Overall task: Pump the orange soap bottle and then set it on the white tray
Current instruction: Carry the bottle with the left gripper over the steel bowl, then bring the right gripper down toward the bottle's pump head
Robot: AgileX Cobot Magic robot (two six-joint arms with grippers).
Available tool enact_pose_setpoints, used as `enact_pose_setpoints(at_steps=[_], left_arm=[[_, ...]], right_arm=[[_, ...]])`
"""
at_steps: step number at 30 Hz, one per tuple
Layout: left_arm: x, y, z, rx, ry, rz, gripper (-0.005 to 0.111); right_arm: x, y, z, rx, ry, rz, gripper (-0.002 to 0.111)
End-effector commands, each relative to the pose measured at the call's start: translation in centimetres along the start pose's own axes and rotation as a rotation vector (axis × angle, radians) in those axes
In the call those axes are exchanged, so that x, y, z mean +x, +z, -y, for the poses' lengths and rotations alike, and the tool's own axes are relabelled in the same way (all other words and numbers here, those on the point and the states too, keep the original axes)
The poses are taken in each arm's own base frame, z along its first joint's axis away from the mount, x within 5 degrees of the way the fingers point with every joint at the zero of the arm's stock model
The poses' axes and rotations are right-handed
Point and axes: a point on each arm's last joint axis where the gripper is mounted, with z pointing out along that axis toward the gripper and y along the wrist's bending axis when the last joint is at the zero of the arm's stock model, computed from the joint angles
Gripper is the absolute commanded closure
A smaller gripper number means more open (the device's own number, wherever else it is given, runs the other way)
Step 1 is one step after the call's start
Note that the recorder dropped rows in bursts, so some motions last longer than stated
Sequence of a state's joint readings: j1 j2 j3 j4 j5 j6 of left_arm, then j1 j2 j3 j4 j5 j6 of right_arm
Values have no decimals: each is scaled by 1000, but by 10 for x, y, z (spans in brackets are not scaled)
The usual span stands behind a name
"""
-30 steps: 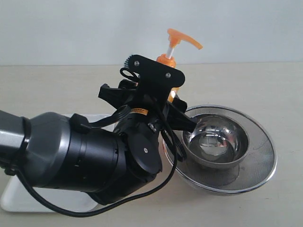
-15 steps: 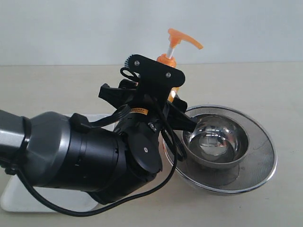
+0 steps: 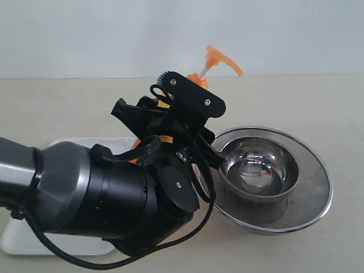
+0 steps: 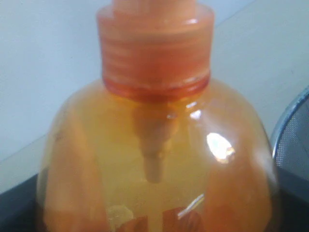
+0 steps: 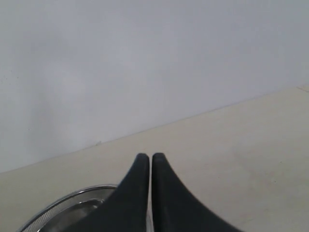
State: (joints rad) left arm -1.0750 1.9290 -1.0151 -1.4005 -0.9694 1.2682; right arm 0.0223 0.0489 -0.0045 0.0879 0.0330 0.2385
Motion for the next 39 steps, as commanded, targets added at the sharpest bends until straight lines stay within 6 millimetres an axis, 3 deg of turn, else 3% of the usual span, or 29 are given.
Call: enact_pose_setpoints(at_steps=[1,7,12,18,25,31,39], left_arm=[[2,-4,4,8,-76,-11,102],[-7,-18,17,66,-132,88,102],[-9,-18,12,12,-145,114,102],[-9,-18,12,12,-145,114,102],[-9,-18,12,12,-145,114,102],[-9,-18,12,12,-145,114,102],[-9,-18,12,13,-145,113,102]], right_arm=[[-18,7,-6,9,-10,-23,108],[-55,31,-25,-30,-92,-130,108],[-83,64,-65,-251,-288,-193,108],[-96,95,-100,-385,-523,-221,108],[-114,136,-127,-414,-620,-286,108],[-118,155,-140,-448,-699,-397,108],[-124,173,-164,-640,-880,-453,108]])
